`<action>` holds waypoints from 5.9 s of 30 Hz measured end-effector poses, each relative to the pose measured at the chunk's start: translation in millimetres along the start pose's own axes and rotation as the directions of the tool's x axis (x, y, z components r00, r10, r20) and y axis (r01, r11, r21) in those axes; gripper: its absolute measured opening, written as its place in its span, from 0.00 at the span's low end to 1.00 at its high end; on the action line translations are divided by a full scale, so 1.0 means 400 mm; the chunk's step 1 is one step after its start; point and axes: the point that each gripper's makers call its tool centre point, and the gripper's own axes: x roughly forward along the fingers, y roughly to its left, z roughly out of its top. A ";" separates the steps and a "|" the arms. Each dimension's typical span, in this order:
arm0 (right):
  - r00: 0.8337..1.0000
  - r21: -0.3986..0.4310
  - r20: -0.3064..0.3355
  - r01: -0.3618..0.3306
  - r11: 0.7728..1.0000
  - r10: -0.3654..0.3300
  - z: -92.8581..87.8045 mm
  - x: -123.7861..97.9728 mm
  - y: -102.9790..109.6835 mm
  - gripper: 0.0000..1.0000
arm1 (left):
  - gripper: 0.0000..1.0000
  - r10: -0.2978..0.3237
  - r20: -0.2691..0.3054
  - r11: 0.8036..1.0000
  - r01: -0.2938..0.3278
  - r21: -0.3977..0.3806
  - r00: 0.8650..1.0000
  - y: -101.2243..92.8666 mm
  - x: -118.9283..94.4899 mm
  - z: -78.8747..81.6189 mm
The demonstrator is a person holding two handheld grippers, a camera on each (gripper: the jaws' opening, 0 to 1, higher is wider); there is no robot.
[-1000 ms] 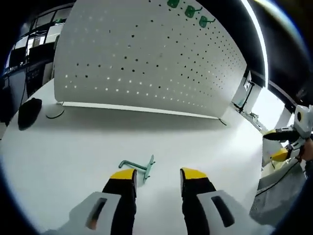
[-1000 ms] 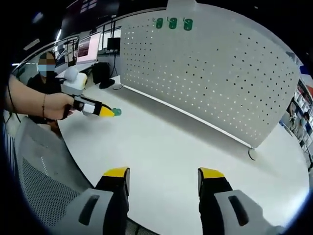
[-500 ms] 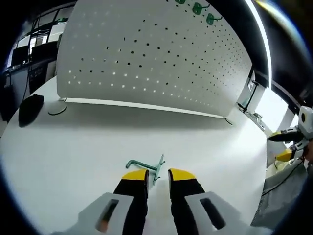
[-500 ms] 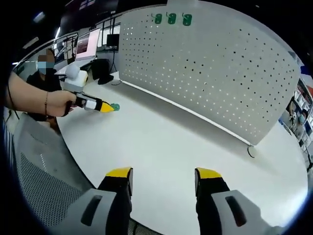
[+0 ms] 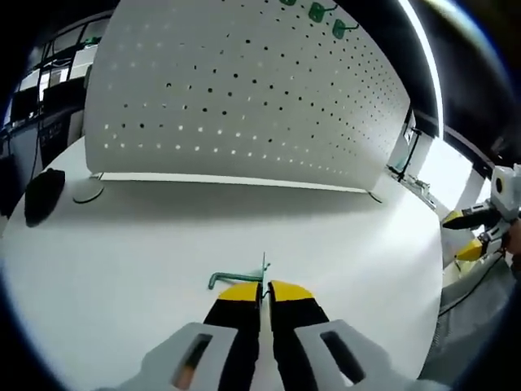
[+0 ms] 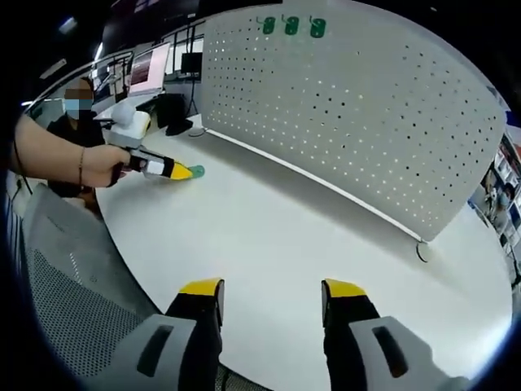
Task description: Insert the hook assembly into the mounting plate slot until the hook locks in place.
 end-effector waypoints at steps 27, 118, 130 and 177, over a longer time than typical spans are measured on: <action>0.997 -0.036 0.019 -0.080 0.996 0.081 0.075 0.039 0.036 0.42 | 0.01 0.010 -0.006 0.999 -0.010 0.035 1.000 0.010 -0.144 0.109; 0.789 0.514 0.178 -0.584 0.629 0.587 0.309 0.096 0.286 0.00 | 0.14 -0.464 -0.197 0.846 0.498 0.191 0.863 -0.385 -0.205 0.069; 0.874 0.381 0.423 -0.411 0.828 0.240 0.423 0.057 0.228 0.00 | 0.48 -0.344 -0.072 0.936 0.348 0.058 0.936 -0.387 -0.185 0.134; 0.874 0.231 0.371 -0.414 0.881 0.314 0.429 0.052 0.272 0.09 | 0.29 -0.267 -0.048 0.953 0.271 0.137 0.962 -0.336 -0.183 0.139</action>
